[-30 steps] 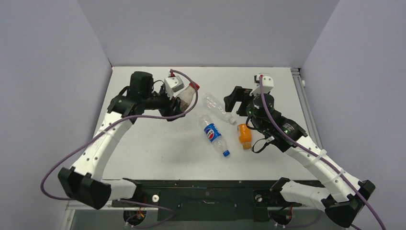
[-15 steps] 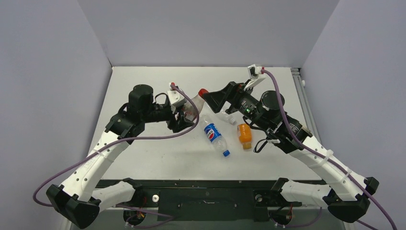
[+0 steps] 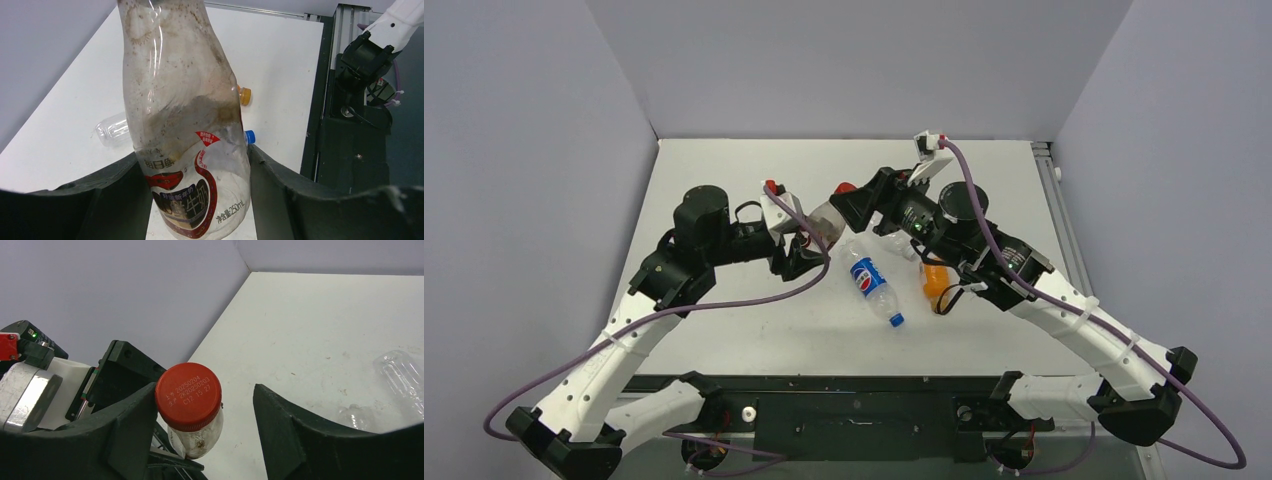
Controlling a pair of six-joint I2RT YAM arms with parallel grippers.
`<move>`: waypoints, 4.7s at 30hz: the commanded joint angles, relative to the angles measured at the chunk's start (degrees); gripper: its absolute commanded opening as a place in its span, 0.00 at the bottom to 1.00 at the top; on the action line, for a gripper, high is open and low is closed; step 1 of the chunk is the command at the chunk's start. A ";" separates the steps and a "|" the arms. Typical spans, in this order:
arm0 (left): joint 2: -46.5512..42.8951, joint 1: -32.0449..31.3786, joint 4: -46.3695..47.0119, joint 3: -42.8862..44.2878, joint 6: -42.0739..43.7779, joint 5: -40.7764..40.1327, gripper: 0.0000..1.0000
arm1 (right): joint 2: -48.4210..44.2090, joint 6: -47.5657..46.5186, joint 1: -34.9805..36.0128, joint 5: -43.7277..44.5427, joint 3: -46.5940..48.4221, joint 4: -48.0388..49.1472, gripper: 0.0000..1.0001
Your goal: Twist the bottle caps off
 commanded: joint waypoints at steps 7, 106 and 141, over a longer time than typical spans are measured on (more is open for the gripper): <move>-1.30 -1.31 5.37 -0.86 -4.62 -0.58 0.23 | 2.37 -1.53 3.04 2.75 4.81 1.78 0.16; -3.63 -3.89 15.84 -1.21 -18.32 5.77 0.00 | 6.03 -12.28 8.29 0.70 15.20 -2.91 0.00; -3.48 -3.96 17.02 -0.94 -8.79 -9.26 0.00 | 8.17 -14.15 9.68 9.33 23.39 -12.45 0.82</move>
